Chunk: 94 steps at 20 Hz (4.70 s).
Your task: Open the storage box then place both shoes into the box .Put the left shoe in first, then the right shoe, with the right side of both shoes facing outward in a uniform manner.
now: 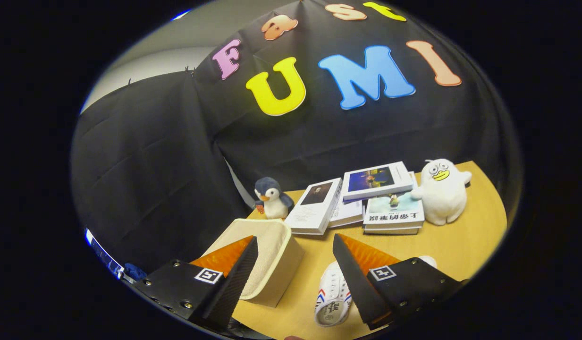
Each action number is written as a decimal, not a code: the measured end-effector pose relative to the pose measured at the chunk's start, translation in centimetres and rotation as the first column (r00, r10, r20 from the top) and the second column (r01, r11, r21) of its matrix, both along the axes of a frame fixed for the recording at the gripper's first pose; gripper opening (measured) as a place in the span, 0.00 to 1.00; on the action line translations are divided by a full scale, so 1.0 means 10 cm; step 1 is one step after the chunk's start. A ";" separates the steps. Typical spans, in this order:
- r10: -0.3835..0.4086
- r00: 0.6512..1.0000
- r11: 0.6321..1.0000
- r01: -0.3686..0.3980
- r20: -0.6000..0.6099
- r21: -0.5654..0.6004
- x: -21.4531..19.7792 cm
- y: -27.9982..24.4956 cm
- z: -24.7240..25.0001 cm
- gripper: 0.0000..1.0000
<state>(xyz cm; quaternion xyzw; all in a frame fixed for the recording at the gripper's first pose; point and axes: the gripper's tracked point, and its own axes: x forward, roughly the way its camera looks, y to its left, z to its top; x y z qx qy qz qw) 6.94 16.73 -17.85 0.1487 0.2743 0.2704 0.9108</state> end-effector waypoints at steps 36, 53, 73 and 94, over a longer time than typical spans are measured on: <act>0.302 0.822 0.902 -0.082 -0.483 0.425 -0.06 1.26 -0.41 0.06; 0.480 0.835 0.853 -0.372 -0.268 0.367 -0.26 3.29 0.75 0.10; 0.421 0.873 0.907 -0.413 -0.247 0.085 -0.17 3.09 0.36 0.96; 0.186 0.970 0.959 -0.213 -0.157 -0.185 -0.10 0.60 0.06 0.96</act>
